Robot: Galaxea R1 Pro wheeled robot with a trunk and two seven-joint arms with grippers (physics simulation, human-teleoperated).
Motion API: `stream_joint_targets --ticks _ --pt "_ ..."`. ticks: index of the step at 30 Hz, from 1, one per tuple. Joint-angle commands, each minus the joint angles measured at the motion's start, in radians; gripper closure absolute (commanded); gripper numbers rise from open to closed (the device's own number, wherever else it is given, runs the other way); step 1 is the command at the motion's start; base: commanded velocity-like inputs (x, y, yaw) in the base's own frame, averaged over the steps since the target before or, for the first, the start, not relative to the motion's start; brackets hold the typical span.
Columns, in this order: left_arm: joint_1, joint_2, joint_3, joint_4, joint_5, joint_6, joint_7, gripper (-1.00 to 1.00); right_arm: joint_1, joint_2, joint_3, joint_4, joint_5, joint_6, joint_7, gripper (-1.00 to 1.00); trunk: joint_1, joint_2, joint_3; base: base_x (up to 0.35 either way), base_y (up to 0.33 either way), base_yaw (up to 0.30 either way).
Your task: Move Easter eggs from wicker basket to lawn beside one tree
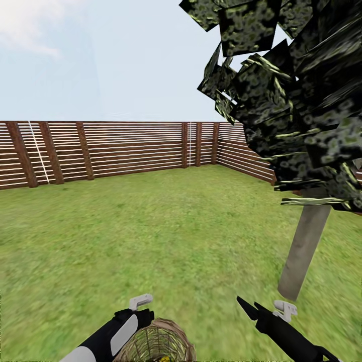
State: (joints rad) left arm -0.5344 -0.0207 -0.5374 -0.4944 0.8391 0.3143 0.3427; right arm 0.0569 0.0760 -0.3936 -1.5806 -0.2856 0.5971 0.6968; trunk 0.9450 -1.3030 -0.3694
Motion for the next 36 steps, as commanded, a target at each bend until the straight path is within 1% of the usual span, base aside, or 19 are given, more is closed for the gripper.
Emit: stream_joint_targets --ticks 1,28,36 --pt "-0.001 0.001 -0.007 -0.002 0.009 0.001 0.009 -1.00 0.000 0.001 -0.002 -0.001 -0.006 0.007 0.001 -1.00 0.000 -0.001 -0.001 -0.107 -0.031 0.000" --pt "-0.001 0.000 -0.007 -0.001 0.009 0.000 0.009 -1.00 -0.001 0.001 -0.002 -0.001 -0.004 0.010 0.001 -1.00 0.000 -0.001 -0.001 -0.075 -0.021 0.000" --pt "-0.001 -0.001 -0.007 -0.001 0.009 0.000 0.009 -1.00 -0.001 0.001 -0.002 -0.001 -0.004 0.010 0.001 -1.00 0.000 -0.001 -0.001 -0.024 -0.036 0.000"
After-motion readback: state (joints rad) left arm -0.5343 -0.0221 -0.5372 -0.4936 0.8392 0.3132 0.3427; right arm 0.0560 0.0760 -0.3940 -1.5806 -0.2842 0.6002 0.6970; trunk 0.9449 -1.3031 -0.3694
